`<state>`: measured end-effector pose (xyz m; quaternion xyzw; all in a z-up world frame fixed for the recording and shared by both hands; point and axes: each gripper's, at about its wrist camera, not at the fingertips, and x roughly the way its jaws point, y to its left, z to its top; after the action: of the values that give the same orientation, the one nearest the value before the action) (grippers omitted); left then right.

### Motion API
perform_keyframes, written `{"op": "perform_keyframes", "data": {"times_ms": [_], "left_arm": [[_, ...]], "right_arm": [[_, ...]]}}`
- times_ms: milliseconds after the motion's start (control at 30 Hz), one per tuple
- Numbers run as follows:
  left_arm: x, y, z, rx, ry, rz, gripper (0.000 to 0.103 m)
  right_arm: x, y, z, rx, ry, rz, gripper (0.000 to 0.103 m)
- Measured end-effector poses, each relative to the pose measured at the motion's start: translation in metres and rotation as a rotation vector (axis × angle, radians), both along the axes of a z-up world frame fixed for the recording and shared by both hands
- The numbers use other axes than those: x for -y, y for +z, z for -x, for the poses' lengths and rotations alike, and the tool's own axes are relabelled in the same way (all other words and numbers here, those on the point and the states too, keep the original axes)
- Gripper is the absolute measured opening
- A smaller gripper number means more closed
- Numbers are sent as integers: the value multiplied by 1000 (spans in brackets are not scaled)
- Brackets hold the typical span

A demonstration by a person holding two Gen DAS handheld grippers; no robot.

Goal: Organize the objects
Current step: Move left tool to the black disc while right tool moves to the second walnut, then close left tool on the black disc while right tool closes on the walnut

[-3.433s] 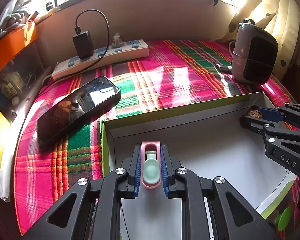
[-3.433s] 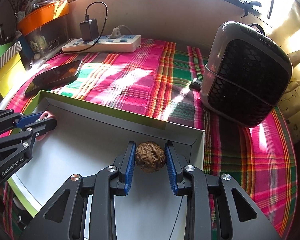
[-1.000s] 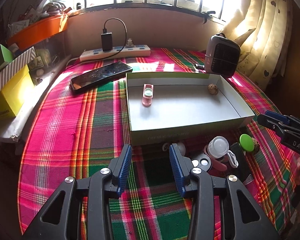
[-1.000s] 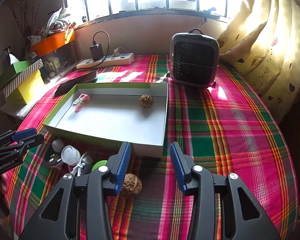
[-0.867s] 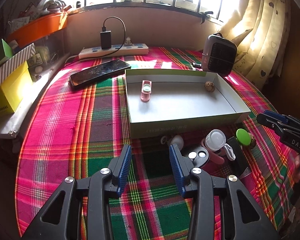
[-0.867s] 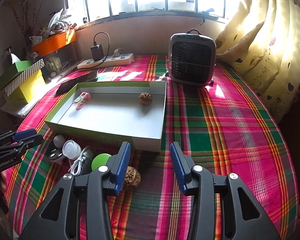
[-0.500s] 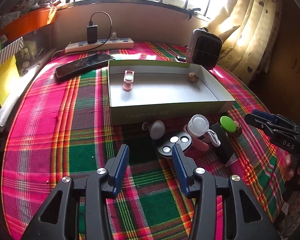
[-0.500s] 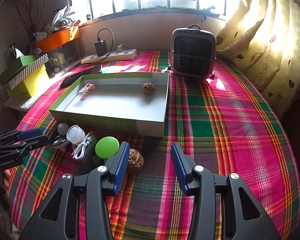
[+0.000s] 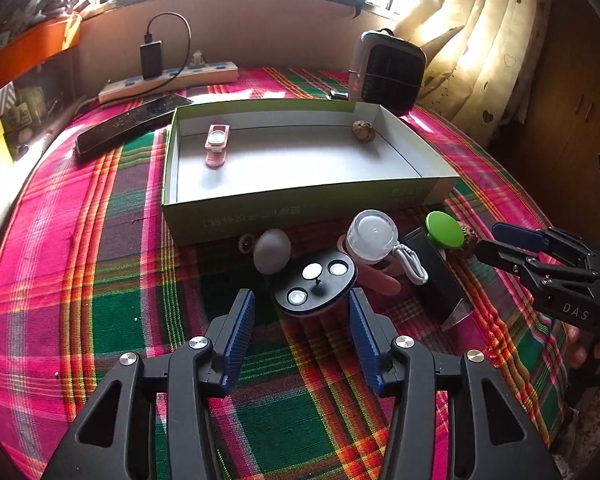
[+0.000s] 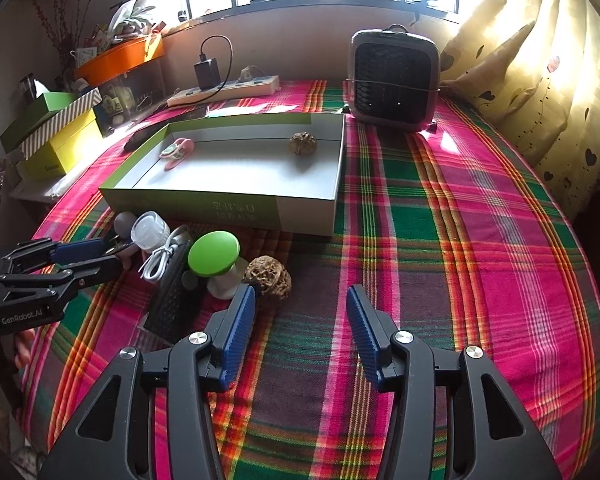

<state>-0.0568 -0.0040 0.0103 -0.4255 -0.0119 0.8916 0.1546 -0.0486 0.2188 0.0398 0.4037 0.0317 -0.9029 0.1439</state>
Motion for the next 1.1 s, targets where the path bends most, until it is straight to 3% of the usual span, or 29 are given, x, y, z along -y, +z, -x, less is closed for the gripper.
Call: {"op": "perform_keyframes", "data": {"times_ms": [267,1100], "left_arm": [[-4,-2,8,9,12,15,47],[-8,-3,21,5,40,26,47]], "right_arm": [[6,-5,3,11,21,-23,54],[21,-10,24,23,59,-88,55]]}}
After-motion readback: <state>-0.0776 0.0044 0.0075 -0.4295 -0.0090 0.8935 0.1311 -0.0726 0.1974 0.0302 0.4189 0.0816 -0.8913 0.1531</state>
